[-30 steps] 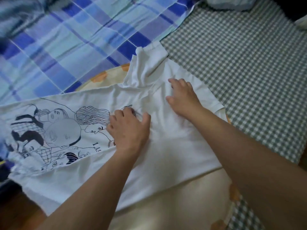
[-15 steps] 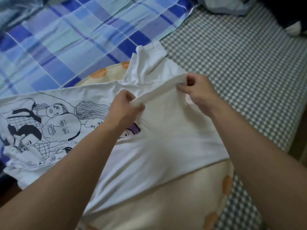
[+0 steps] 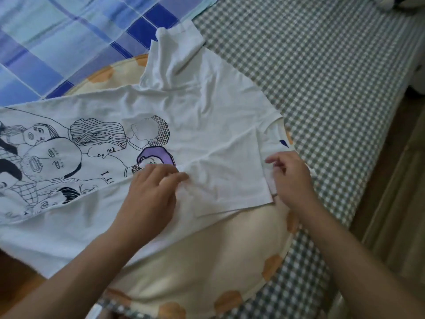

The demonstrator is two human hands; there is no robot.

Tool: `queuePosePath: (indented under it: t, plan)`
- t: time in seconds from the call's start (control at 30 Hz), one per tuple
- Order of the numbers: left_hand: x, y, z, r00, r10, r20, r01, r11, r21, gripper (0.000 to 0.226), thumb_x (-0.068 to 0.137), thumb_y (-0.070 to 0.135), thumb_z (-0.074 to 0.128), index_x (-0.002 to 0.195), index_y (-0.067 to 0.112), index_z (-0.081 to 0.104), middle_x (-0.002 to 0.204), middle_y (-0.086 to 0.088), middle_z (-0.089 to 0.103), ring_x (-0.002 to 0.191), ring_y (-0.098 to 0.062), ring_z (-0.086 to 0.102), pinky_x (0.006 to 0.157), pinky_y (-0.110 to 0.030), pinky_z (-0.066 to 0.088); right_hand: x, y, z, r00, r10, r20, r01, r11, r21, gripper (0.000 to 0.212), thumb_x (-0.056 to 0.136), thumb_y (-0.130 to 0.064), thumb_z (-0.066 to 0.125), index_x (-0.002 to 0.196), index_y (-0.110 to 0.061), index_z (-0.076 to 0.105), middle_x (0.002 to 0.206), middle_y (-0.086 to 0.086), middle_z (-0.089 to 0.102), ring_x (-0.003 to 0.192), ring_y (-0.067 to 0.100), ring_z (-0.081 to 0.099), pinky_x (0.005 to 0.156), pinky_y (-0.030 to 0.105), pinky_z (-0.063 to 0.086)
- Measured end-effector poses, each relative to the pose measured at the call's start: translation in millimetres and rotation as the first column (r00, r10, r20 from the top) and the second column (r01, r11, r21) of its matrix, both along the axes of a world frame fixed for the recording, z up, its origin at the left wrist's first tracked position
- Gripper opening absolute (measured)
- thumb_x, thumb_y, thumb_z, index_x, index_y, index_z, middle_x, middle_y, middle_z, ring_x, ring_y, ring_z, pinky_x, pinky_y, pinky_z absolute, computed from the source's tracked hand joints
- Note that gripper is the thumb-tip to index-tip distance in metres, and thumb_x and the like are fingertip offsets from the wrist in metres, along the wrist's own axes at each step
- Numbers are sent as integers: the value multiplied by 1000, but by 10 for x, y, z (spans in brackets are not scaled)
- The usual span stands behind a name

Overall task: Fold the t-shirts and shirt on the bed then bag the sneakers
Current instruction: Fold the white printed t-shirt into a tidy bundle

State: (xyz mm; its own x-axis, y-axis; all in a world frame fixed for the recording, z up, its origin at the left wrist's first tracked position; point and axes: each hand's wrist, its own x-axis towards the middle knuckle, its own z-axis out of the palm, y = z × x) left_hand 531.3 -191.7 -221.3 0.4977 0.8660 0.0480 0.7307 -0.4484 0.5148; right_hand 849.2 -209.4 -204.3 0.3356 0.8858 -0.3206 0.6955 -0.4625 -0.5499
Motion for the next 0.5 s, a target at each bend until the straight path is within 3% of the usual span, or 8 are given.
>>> queuePosePath:
  t: [0.07,0.17,0.27,0.37,0.43,0.5]
  plan:
    - [-36,158,-7,989,99,-113,-100,995,-3,50,75,12,63,124,18,67,117,-7,62,106,-36,52,83,-48,44,-77,297,-54,991,-104,-80,104,995,-5,28,100,-15,54,127,-19,61,111,-7,58,104,11,58,81,9,41]
    - [-36,360,-48,985,-14,-175,11,1000,-17,40,81,33,62,119,24,68,110,0,64,104,-32,55,83,-45,40,-200,688,-172,987,-115,-110,111,993,-41,49,99,-32,58,145,-20,46,97,-10,57,96,13,57,84,26,45]
    - [-3,457,-92,985,-65,-162,74,996,45,23,86,35,55,97,22,71,94,3,65,93,-31,60,79,-41,37,-226,933,-256,978,-143,-151,144,990,-8,43,98,-24,62,139,-21,53,84,-10,53,83,10,55,74,20,43]
    - [5,488,-147,984,96,-148,-93,995,25,24,88,35,53,88,20,71,90,1,64,89,-32,55,77,-41,35,-177,1004,-293,951,-210,-227,229,971,62,26,96,-13,64,122,-18,64,76,-10,48,67,2,49,61,10,42]
    - [35,460,-157,968,211,-138,-213,977,2,21,88,33,55,89,19,70,92,-1,61,90,-32,53,78,-43,37,-175,990,-281,933,-246,-264,273,959,72,26,95,-14,66,121,-17,65,77,-10,50,67,1,51,62,11,45]
    - [100,373,-126,950,282,-132,-282,959,25,17,90,29,57,96,17,68,98,-5,59,93,-34,52,80,-45,38,-225,921,-245,944,-247,-218,275,955,109,32,96,-18,65,128,-17,62,94,-9,56,83,4,57,74,11,47]
